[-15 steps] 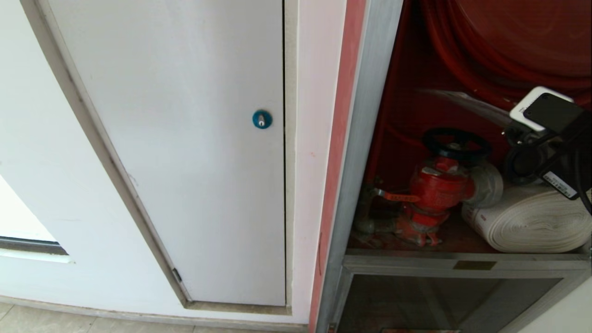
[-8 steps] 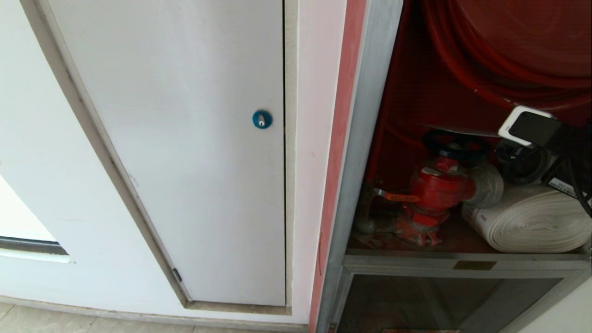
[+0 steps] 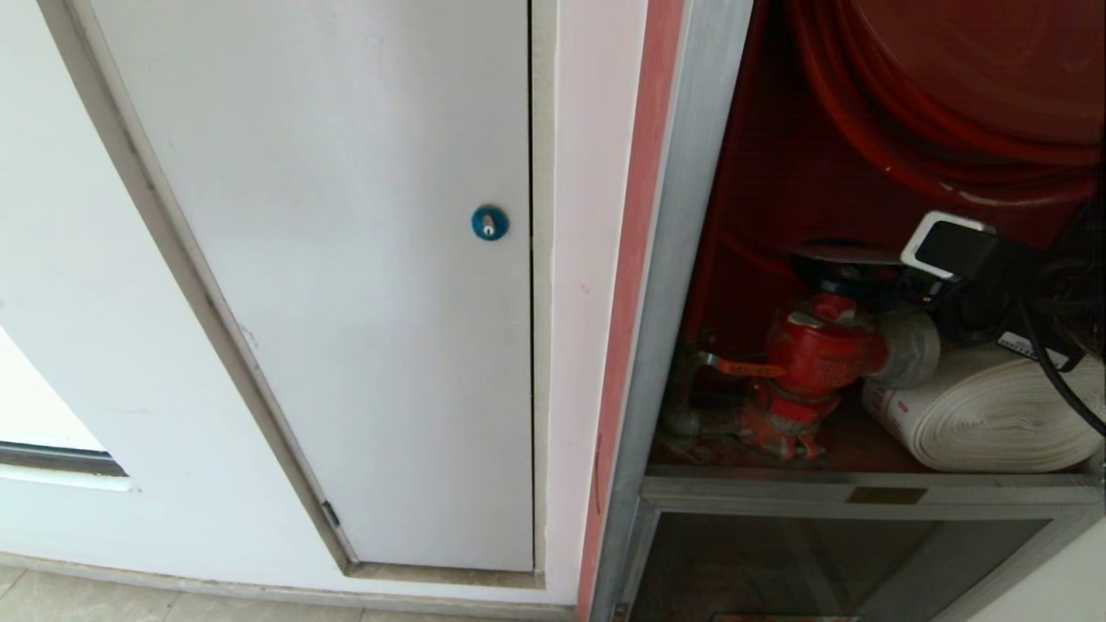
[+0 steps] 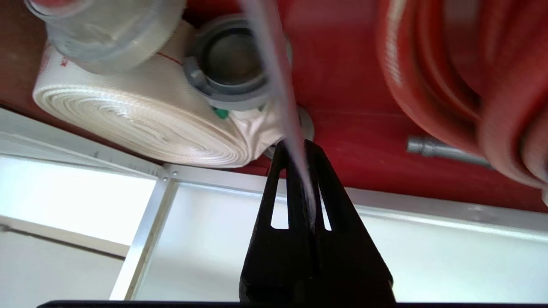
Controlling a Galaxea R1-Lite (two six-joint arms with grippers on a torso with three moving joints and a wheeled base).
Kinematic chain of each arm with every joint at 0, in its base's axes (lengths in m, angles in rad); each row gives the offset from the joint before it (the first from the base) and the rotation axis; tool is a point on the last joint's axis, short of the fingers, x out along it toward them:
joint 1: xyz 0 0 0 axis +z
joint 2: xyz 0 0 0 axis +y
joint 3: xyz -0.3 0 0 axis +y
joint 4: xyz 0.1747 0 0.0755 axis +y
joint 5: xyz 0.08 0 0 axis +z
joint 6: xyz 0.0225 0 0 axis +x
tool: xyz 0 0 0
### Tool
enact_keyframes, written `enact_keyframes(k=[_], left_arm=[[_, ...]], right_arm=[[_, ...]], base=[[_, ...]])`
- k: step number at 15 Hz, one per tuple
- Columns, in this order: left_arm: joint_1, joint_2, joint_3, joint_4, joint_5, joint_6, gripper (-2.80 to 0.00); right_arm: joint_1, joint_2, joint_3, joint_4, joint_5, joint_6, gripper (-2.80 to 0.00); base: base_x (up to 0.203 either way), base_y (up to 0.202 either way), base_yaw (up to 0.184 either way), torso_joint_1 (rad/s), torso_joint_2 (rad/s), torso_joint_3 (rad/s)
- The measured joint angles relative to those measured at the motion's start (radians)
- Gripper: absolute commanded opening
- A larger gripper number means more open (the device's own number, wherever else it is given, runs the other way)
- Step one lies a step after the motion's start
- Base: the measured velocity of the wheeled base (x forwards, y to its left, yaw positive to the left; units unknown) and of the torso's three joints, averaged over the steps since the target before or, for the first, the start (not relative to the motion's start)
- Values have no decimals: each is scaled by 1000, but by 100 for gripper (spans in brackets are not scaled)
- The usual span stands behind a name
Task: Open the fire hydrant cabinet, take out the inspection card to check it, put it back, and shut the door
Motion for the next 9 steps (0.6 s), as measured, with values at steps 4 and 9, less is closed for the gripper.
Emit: enact_keyframes(k=[4, 9], left_arm=[[0, 0, 0, 0, 0, 0, -280], [0, 0, 0, 0, 0, 0, -280]], right_arm=[[0, 30, 0, -16, -5, -35, -280], [0, 63, 7, -164, 1, -170, -280]], base=[[0, 0, 0, 0, 0, 0], [0, 0, 0, 0, 0, 0]])
